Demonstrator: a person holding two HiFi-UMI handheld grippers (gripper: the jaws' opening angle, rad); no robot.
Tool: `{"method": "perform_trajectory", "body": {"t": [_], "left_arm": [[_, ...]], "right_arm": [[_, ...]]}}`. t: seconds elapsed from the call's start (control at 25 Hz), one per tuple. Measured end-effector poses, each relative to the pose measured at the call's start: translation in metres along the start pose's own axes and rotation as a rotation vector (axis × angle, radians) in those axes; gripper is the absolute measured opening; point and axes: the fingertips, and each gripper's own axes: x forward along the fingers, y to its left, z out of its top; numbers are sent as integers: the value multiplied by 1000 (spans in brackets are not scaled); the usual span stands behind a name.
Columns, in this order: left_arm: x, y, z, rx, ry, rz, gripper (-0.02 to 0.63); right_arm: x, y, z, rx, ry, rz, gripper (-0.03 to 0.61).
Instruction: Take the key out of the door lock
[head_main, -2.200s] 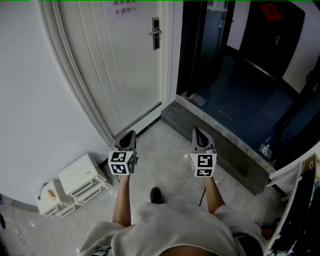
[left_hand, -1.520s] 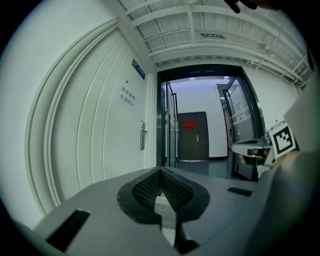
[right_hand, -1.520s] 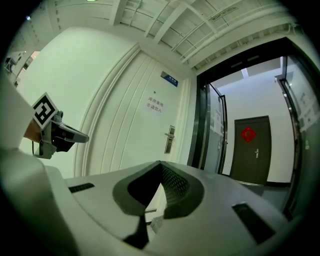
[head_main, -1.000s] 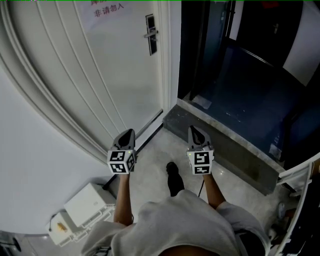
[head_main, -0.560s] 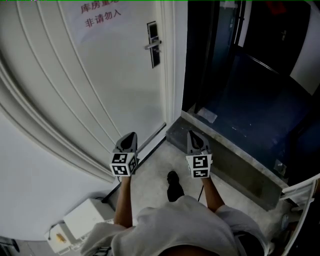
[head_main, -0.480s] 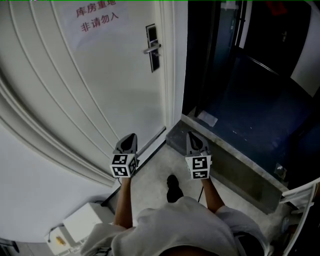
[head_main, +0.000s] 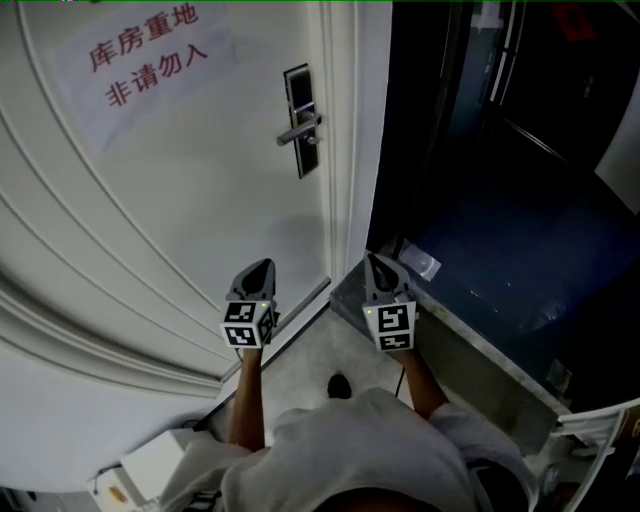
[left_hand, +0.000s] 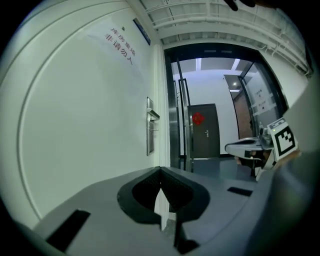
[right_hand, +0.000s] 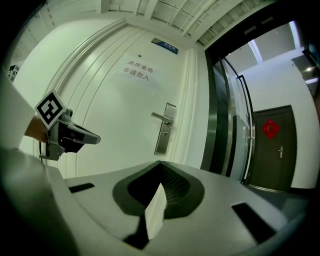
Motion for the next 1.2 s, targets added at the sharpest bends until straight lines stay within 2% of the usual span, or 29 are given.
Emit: {"method": "perform_trajectory", "body": {"t": [0.28, 0.48, 0.88, 1.2], "left_arm": [[83, 32, 15, 1, -3, 34, 18], [115, 40, 17, 7, 11, 39, 18], [129, 47, -4, -6, 60, 46, 18], [132, 48, -11, -17, 64, 28, 18]], "right_arm": [[90, -29, -2, -13, -16, 64, 23], [132, -41, -11, -11, -3, 95, 23], [144, -35, -49, 21, 70, 125, 23], [148, -26, -49, 16, 76, 127, 23]]}}
